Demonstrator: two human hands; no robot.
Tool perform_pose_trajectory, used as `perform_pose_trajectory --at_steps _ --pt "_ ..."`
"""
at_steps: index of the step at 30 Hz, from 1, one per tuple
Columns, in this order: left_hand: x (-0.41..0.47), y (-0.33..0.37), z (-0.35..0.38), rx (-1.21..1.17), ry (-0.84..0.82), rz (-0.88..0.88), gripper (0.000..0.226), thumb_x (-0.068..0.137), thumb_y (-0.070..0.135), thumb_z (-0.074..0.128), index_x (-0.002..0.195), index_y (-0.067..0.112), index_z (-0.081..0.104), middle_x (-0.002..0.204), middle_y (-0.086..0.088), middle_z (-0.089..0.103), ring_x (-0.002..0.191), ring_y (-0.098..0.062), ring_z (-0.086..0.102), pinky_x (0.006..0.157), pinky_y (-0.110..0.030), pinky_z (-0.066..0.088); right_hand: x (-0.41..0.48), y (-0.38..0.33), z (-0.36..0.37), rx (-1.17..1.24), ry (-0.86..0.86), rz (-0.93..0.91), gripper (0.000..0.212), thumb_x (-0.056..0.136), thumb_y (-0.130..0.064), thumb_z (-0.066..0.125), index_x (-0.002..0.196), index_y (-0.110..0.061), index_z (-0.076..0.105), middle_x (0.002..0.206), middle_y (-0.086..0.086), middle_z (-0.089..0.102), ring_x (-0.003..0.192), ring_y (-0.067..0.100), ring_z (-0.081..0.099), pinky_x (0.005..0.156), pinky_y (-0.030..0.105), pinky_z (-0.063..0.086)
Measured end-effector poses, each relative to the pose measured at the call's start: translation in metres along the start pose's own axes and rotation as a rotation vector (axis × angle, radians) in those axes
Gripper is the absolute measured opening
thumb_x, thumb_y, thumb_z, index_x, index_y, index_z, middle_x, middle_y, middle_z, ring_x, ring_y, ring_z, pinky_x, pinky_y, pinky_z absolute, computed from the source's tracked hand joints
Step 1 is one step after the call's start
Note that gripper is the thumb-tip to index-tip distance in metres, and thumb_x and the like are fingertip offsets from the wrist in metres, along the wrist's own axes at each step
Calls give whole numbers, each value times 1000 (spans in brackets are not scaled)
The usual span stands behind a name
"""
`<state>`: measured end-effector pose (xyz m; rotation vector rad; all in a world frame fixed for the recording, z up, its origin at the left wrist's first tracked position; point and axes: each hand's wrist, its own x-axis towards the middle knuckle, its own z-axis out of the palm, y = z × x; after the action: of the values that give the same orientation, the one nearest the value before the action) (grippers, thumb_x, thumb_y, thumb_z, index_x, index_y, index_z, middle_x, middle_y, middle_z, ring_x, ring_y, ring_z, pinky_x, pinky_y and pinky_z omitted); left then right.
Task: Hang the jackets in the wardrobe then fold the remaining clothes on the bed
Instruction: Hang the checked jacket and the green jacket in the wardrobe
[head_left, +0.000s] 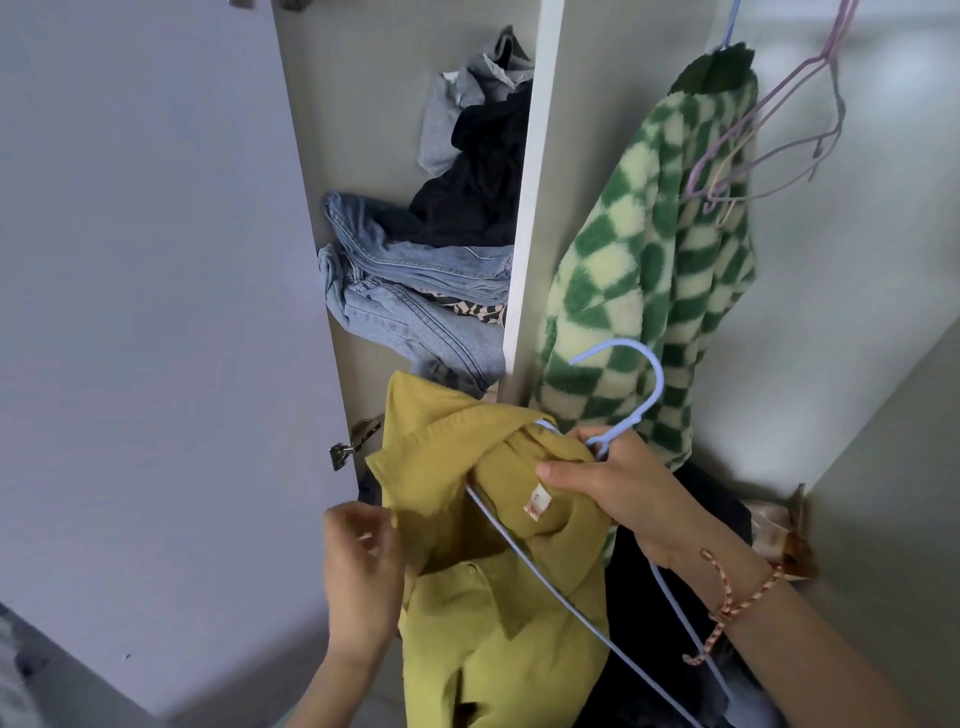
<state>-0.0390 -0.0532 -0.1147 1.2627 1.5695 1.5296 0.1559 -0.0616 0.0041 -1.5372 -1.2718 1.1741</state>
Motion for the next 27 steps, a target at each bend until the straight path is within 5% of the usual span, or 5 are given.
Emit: perform_pose_trajectory --at_steps 6,13,17,22,27 --pt "-4 20 38 338 -80 468 47 83 45 46 120 16 44 116 -4 52 108 -18 45 91 -29 36 -2 10 10 5 -76 -13 34 79 -10 70 93 15 52 82 21 59 76 24 55 75 38 45" --pt "16 39 34 271 -71 469 37 85 23 36 104 5 62 92 -8 64 73 -28 60 60 -25 43 -12 16 9 -163 -77 -97 39 86 -41 60 73 -4 52 62 -1 49 57 4 46 58 12 37" --pt "7 50 33 243 -169 579 26 82 29 34 97 21 55 84 -2 65 66 -19 58 58 -30 43 -4 28 14 -430 55 -255 36 95 -43 39 76 -14 49 62 -5 47 56 5 44 61 23 38" --pt "-32 54 25 468 -433 679 8 81 25 40 88 21 41 70 5 55 52 -10 51 43 -20 39 8 50 28 -47 171 -148 37 96 -34 45 76 -4 54 62 3 49 60 13 47 62 28 39" --pt "-9 55 -12 865 -413 734 59 85 71 28 105 23 55 98 8 54 91 -14 54 78 -27 49 9 46 17 196 166 -156 36 97 -27 45 66 -9 50 45 -4 34 39 8 29 41 19 25"
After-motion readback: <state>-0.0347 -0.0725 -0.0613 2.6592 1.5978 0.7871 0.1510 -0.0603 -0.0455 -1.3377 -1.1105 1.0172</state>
